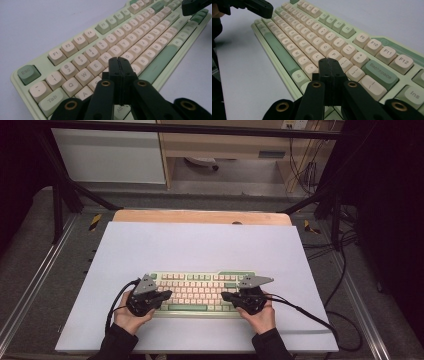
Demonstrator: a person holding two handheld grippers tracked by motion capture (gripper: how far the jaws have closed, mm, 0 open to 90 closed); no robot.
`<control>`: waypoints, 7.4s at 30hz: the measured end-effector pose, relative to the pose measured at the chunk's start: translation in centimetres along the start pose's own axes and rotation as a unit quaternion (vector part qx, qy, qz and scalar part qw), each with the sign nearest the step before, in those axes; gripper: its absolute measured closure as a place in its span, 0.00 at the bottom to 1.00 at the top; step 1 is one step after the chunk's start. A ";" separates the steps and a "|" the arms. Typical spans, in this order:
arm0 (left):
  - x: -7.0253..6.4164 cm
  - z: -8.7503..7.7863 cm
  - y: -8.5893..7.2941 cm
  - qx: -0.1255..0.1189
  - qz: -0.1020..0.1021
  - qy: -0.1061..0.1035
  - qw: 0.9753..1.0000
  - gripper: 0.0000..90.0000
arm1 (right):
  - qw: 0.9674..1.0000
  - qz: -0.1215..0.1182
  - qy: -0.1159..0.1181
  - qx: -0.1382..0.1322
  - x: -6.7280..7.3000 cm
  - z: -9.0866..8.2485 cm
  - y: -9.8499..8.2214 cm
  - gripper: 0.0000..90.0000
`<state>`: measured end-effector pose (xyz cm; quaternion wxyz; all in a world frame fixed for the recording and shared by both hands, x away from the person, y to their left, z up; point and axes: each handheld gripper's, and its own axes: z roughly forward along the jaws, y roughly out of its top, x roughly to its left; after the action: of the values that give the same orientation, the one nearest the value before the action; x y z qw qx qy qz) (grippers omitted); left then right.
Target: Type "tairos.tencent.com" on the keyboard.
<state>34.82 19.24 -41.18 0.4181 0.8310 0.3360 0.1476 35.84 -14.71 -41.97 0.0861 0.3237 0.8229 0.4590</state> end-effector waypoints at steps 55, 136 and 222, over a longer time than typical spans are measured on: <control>1.2 1.2 0.6 0.006 -0.008 0.017 1.000 1.00 | 1.000 0.001 0.005 -0.004 0.1 0.0 0.1 1.00; 1.8 -1.2 -2.0 -0.003 -0.015 0.008 1.000 0.99 | 0.999 -0.027 0.030 0.015 3.4 5.2 3.1 1.00; -1.1 3.2 2.3 0.007 0.018 -0.005 1.000 1.00 | 1.000 -0.005 0.009 0.004 0.3 0.5 0.2 1.00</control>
<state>36.72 15.58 -41.26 0.4112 0.8405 0.3196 0.1491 35.92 -14.07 -42.04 0.0796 0.3156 0.8273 0.4580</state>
